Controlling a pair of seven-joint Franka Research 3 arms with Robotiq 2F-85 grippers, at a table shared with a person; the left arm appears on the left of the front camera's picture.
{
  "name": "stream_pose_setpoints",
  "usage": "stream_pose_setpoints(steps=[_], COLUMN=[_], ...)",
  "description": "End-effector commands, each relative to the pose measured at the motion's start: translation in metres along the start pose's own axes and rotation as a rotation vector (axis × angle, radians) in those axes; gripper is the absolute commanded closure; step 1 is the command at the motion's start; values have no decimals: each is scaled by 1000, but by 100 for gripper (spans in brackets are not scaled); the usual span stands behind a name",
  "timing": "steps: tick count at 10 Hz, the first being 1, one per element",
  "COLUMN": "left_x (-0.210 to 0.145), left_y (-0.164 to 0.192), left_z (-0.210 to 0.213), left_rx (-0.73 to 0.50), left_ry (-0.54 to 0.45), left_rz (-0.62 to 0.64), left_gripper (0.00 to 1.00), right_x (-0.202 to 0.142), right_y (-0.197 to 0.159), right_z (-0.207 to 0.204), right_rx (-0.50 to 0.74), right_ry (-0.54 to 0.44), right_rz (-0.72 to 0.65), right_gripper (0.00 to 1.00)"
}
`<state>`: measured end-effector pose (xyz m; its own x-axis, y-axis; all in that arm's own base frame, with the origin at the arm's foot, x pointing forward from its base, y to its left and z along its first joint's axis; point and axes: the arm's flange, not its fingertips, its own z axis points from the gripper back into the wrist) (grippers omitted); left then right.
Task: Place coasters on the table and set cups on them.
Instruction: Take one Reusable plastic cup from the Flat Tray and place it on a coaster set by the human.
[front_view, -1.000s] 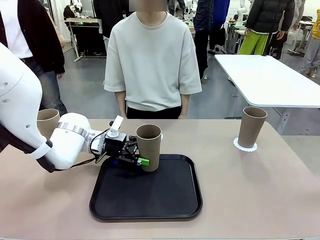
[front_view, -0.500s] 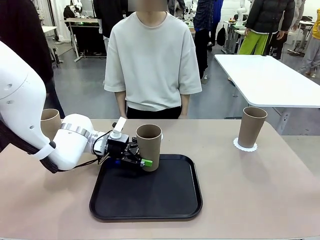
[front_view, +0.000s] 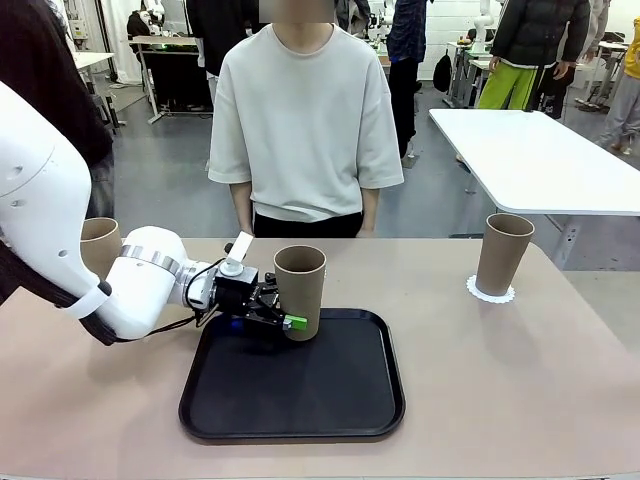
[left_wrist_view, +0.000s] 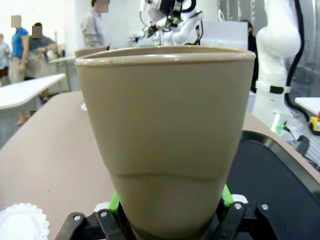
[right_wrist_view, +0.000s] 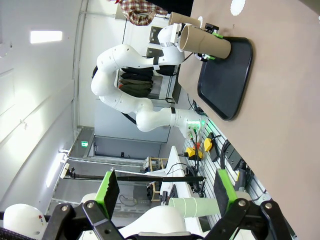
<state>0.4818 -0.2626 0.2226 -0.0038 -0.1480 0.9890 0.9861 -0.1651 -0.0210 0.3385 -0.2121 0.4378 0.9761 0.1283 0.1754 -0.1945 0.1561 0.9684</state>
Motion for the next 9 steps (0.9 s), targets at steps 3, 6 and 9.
stream_pose_setpoints(steps=[3, 6, 9], left_x=[112, 149, 158], left_y=[-15, 5, -4], left_z=[20, 23, 26], left_rx=[-19, 15, 12], left_ry=[24, 59, 28], left_rz=[-13, 30, -7], left_gripper=[100, 100, 100], right_x=[-1, -1, -1], right_y=[2, 2, 2], right_z=[0, 0, 0], right_rx=[6, 6, 6], right_ry=[1, 1, 1], right_rz=[0, 0, 0], right_gripper=[0, 0, 0])
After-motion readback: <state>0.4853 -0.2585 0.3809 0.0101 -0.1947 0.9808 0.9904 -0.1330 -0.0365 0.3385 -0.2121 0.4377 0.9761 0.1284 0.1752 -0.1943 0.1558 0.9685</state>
